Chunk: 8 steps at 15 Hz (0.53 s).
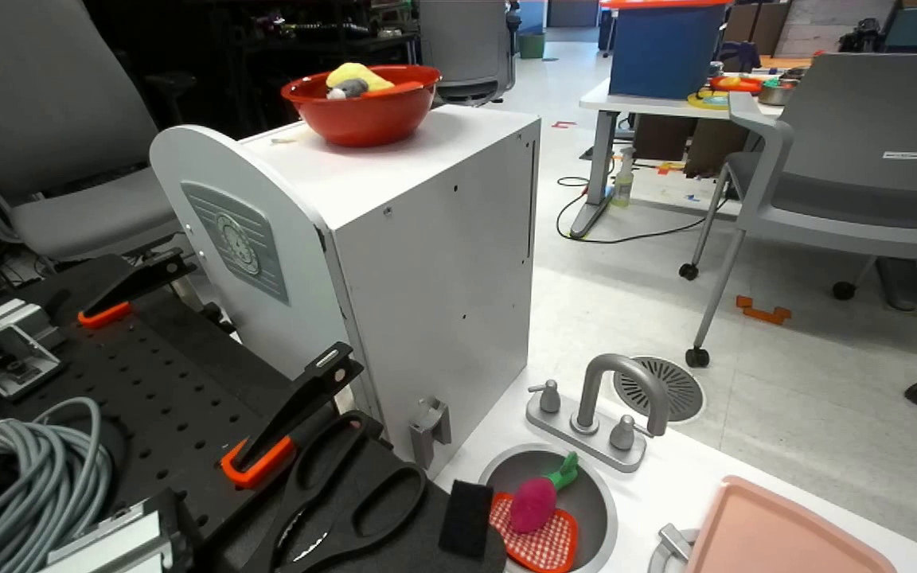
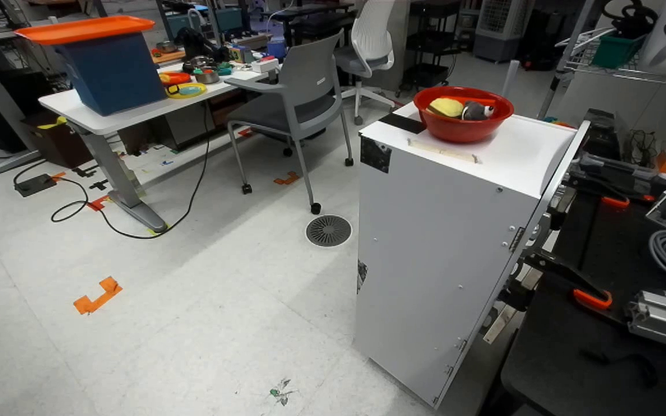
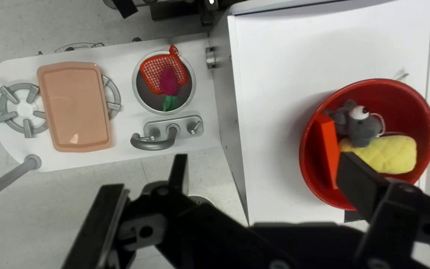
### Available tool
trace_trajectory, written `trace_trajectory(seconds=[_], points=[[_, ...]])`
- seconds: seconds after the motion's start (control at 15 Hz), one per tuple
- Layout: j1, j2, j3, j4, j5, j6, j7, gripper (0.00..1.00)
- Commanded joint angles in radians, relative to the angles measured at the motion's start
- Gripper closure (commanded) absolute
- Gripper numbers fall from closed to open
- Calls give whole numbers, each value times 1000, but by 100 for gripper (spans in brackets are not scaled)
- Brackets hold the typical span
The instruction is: Put the purple fluffy object in the sink.
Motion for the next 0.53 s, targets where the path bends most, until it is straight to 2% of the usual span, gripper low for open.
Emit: trace_trajectory(seconds=[0.0, 0.47], points=[[4, -10, 0, -3, 0, -6, 0, 0], [5, -15, 0, -12, 0, -4, 1, 0]])
